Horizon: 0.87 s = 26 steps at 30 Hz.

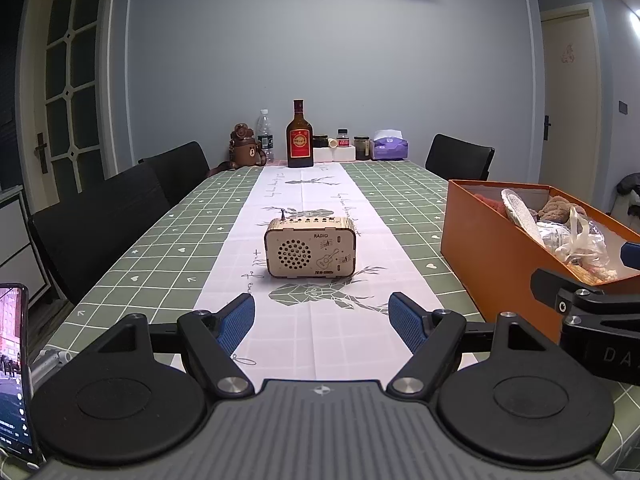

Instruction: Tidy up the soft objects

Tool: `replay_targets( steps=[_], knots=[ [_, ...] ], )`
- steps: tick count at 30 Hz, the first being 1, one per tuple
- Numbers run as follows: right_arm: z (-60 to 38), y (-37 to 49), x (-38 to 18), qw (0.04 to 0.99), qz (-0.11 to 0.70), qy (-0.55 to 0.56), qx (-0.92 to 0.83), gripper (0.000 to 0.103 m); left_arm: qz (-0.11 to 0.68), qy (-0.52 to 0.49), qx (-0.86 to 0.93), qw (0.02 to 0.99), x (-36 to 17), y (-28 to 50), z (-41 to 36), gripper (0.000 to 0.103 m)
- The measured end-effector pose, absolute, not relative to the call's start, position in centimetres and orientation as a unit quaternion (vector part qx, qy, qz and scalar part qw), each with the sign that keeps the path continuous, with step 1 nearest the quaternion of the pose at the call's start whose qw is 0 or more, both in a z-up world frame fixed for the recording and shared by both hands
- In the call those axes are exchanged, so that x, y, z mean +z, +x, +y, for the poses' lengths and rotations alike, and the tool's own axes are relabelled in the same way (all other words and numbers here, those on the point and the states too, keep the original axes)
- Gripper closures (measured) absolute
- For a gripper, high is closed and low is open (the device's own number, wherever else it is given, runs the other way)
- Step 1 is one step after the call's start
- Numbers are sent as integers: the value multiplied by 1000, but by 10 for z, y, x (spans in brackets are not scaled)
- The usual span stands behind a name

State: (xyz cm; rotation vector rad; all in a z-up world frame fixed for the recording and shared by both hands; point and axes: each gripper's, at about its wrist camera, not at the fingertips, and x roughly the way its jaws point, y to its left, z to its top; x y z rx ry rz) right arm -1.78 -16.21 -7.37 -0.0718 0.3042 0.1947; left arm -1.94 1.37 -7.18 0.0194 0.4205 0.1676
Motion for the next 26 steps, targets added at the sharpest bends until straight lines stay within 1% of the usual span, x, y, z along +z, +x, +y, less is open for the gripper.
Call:
replay_targets(
  steps=[26],
  knots=[
    [-161,-19,-71,983,147,-41,98,3,208,10,82,975,-70,-21,14,14]
  ],
)
